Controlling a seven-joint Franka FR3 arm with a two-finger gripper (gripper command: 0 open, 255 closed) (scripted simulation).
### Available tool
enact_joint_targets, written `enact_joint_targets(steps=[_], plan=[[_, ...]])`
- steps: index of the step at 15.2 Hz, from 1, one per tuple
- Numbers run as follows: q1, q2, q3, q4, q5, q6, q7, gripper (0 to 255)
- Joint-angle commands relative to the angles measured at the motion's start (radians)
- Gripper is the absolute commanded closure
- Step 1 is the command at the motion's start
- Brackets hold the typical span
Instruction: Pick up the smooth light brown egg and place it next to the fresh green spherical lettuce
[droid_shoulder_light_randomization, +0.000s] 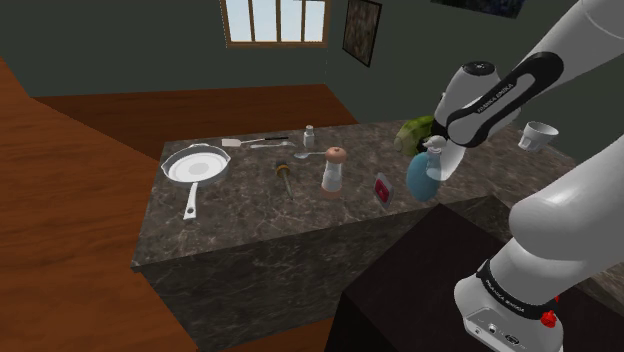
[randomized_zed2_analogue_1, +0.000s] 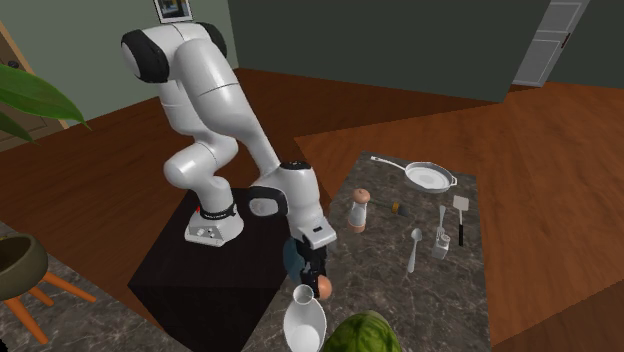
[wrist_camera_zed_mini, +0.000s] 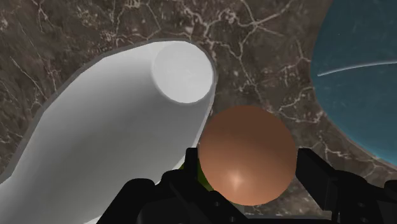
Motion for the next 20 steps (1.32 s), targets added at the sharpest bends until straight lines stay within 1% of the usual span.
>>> enact_joint_targets(steps=[1, 5, 9, 11, 12, 20], plan=[[-0.011, 0.038, 0.003, -0.005, -0.041, -0.019, 0.038, 255], [-0.020, 0.107, -0.006, 0.008, -0.135, 0.037, 0.125, 255], [-0.015, 0.180, -0.030, 0.031, -0.252, 0.089, 0.235, 255], [0.009, 0.219, -0.063, 0.045, -0.312, 0.116, 0.294, 255], [0.037, 0.247, -0.096, 0.056, -0.348, 0.135, 0.333, 255], [0.040, 0.247, -0.099, 0.056, -0.347, 0.136, 0.332, 255]])
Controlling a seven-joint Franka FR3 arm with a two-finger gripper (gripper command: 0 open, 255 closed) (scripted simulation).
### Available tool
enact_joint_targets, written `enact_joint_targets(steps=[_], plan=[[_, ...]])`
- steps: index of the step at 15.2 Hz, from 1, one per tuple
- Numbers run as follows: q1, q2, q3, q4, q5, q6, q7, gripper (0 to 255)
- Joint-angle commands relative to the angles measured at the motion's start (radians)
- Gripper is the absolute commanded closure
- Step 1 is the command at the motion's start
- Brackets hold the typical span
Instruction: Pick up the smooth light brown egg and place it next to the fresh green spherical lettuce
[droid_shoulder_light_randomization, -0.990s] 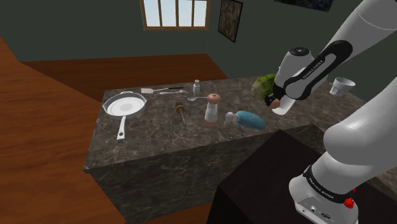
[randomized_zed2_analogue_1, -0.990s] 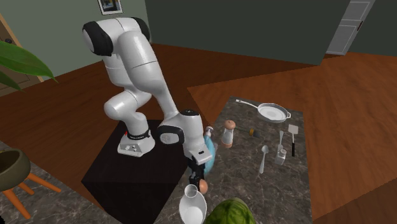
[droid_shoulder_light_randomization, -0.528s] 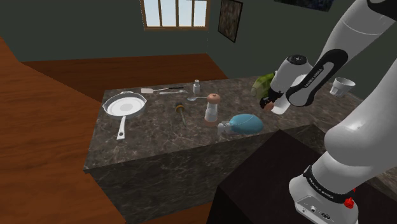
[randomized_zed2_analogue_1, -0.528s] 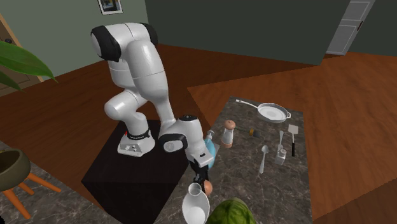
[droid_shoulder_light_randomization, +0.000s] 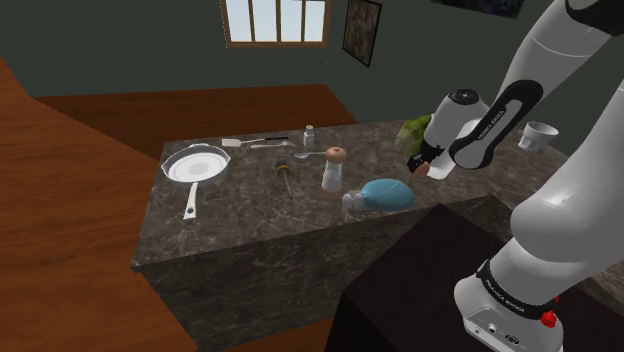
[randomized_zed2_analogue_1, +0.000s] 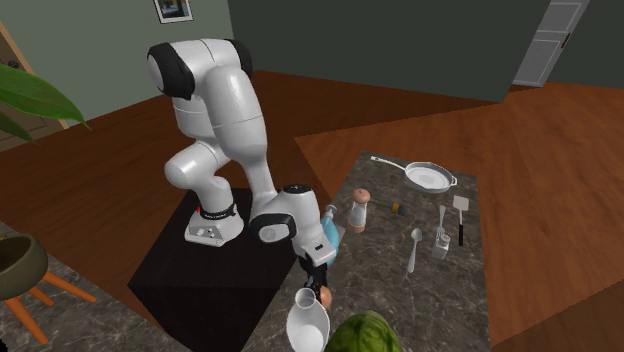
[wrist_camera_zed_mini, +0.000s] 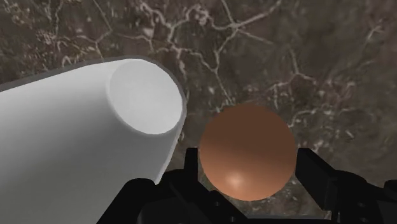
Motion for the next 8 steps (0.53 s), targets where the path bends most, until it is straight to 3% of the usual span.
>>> enact_joint_targets(steps=[1, 3, 5, 6, 7, 8], plan=[[-0.001, 0.009, -0.010, -0.003, -0.002, -0.067, 0.005, 0], [0.010, 0.028, -0.033, 0.006, -0.035, -0.050, 0.033, 0], [0.060, 0.052, -0.111, 0.007, -0.147, -0.016, 0.129, 0], [-0.066, -0.004, 0.054, -0.004, -0.017, -0.082, 0.012, 0], [-0.113, -0.057, 0.112, -0.031, 0.036, -0.115, -0.040, 0], [-0.104, -0.109, 0.118, -0.059, 0.106, -0.142, -0.103, 0]])
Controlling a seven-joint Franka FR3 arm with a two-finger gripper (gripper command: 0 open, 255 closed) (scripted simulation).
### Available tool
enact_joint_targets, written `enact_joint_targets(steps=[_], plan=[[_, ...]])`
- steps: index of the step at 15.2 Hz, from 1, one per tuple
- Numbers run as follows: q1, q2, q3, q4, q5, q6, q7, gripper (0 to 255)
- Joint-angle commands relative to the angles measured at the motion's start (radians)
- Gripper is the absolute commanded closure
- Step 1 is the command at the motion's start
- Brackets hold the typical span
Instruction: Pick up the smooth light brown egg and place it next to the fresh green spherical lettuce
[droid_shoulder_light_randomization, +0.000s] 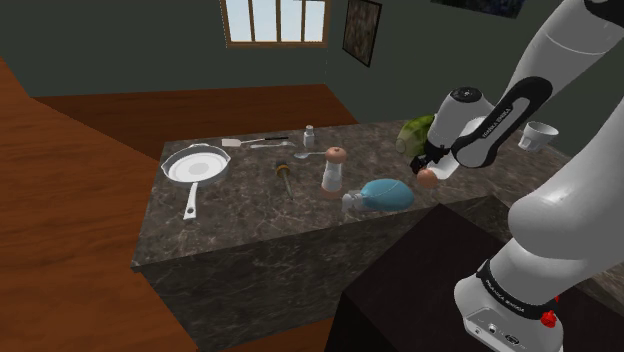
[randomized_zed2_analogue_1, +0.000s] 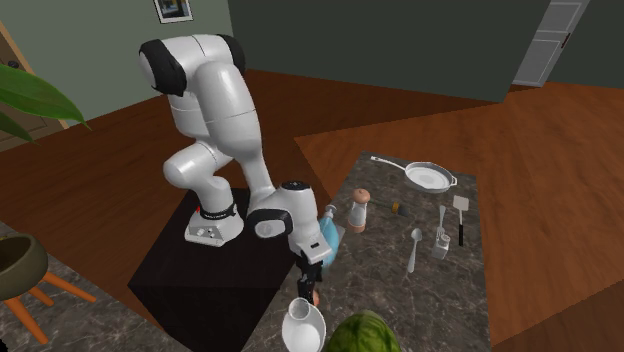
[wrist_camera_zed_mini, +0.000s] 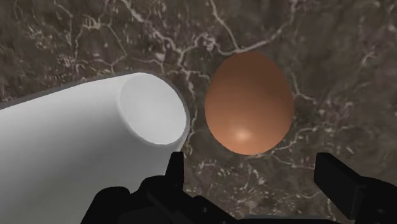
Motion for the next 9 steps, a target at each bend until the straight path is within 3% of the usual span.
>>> enact_joint_targets(steps=[1, 2, 9], plan=[[-0.031, -0.104, 0.064, -0.048, 0.156, -0.096, -0.139, 0], [-0.024, -0.144, 0.069, -0.065, 0.203, -0.122, -0.179, 0], [-0.014, -0.144, 0.060, -0.065, 0.202, -0.122, -0.178, 0]])
